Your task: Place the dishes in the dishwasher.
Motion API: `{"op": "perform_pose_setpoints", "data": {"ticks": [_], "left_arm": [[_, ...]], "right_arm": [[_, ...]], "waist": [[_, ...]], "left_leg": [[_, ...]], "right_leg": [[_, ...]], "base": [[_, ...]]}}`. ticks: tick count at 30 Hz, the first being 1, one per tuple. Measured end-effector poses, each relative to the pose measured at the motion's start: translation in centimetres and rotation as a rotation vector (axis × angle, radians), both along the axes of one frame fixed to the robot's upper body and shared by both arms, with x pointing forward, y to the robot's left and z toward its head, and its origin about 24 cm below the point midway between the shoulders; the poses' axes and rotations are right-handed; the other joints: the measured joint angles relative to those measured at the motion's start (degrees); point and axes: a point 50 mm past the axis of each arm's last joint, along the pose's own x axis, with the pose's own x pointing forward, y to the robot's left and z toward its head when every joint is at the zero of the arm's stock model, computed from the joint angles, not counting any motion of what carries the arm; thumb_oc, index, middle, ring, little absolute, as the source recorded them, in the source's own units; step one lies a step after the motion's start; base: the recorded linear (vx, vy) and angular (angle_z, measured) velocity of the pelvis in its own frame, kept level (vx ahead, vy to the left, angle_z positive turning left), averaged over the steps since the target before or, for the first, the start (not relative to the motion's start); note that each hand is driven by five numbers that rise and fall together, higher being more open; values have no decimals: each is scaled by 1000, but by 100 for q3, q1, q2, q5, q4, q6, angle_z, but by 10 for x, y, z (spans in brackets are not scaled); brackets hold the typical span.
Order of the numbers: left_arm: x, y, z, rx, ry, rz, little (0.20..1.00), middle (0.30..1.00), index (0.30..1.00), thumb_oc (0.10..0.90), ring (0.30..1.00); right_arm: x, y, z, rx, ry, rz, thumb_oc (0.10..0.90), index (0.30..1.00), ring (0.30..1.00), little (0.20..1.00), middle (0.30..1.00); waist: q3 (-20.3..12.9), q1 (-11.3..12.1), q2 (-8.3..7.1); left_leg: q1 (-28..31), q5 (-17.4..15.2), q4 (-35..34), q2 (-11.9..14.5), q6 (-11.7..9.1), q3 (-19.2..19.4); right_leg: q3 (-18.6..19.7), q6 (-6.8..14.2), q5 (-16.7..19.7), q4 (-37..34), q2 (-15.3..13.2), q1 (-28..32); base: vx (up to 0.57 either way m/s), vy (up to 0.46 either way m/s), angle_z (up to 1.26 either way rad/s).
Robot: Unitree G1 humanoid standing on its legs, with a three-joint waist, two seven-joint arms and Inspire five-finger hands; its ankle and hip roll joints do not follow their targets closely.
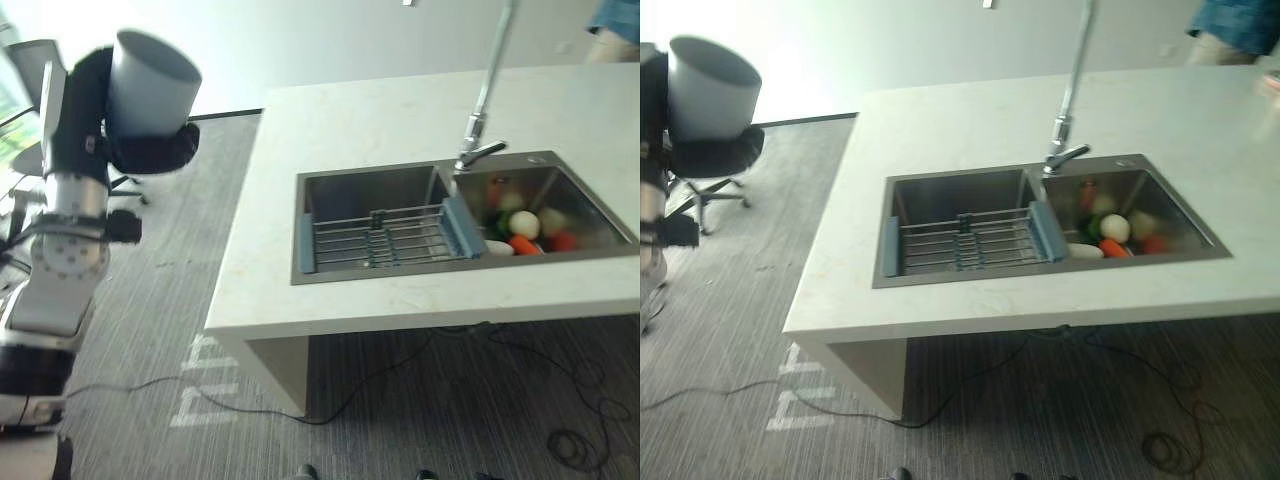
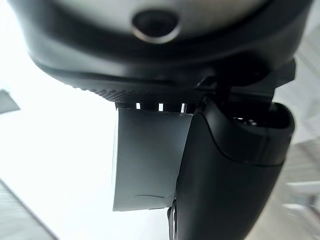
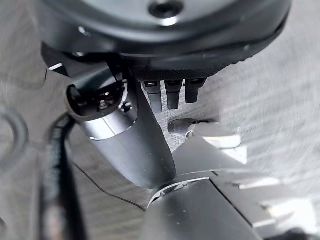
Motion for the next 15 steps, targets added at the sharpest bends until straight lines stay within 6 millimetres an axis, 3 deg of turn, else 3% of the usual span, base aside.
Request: {"op": "perform_pose_setpoints", "data": {"ticks": [2,3,4,5,6,7,8,9,11,12,14,15], "left_arm": [[-6,5,-21,-41,43,21,300,300,300,400,300],[-6,3,-29,-73,50,19,300,300,300,400,300],[-5,4,-32,-84,53,26,300,300,300,400,300],[-6,4,-32,-80,47,34,300,300,300,400,300],[-5,3,-37,-66,35,45,300,300,300,400,300],[-5,-3,-41,-67,8,32,300,300,300,400,300],[-5,-10,-42,-52,-16,13,300,300,300,400,300],[-6,-14,-35,9,-39,6,300,300,300,400,300],[-7,-17,-31,94,-55,23,300,300,300,400,300],[-6,-20,-32,147,-53,15,300,300,300,400,300],[-7,-27,-29,214,-71,-7,300,300,300,400,300],[-8,-33,-25,261,-96,-35,300,300,300,400,300]], "right_arm": [[-8,0,-1,3,16,11,800,900,900,900,900],[-12,-3,0,-6,24,20,800,900,900,900,900],[-13,-2,-1,-3,20,20,800,900,900,900,900],[-13,-1,-1,1,9,27,800,900,900,900,900],[-6,1,1,14,-47,0,800,900,900,900,900],[-3,5,1,30,-82,-14,800,900,900,900,900],[5,8,2,43,-117,-11,800,900,900,900,900],[18,15,3,72,-153,-8,800,900,900,900,900],[50,43,4,161,-221,-16,800,900,900,900,900],[62,58,4,207,-247,-28,800,900,900,900,900],[70,71,4,260,-268,-85,800,900,900,900,900],[67,76,3,280,-266,-120,800,900,900,900,900]], "waist": [[12,230,36],[16,191,49],[61,291,-43],[119,279,-147],[151,189,-184],[193,41,-240],[212,-94,-193],[353,-42,-341],[398,114,-362],[403,130,-376],[408,276,-412],[407,333,-421]], "left_leg": [[-259,237,-124,-80,37,-238],[-425,393,-363,-76,107,-254],[-556,244,-396,148,279,376],[-711,187,-19,338,216,1006],[-710,31,672,732,1,1793],[-599,-153,1031,886,-81,2288],[-569,-295,1136,778,153,2436],[-602,-426,1182,429,423,2356],[-875,-816,1668,179,734,2222],[-903,-1003,1817,21,860,2128],[-927,-1259,2005,-263,1057,2045],[-917,-1406,2042,-476,1245,1872]], "right_leg": [[-430,20,-96,120,-31,26],[-912,-60,-193,128,-150,75],[-1360,-83,-184,222,-312,86],[-1700,-95,-223,296,-478,153],[-2315,83,-284,304,-701,479],[-2717,251,-271,312,-867,790],[-2705,273,-262,428,-1038,902],[-2248,254,-245,454,-1280,857],[-1902,-26,146,337,-1423,900],[-1812,-44,392,242,-1534,1046],[-1761,42,839,177,-1724,1260],[-1740,-76,1028,389,-1896,1313]], "base": [[-96,97,122],[-38,138,202],[27,209,224],[63,462,247],[95,556,252],[58,567,253],[103,403,172],[141,444,101],[202,495,52],[225,425,62],[230,360,69],[276,453,94]]}}
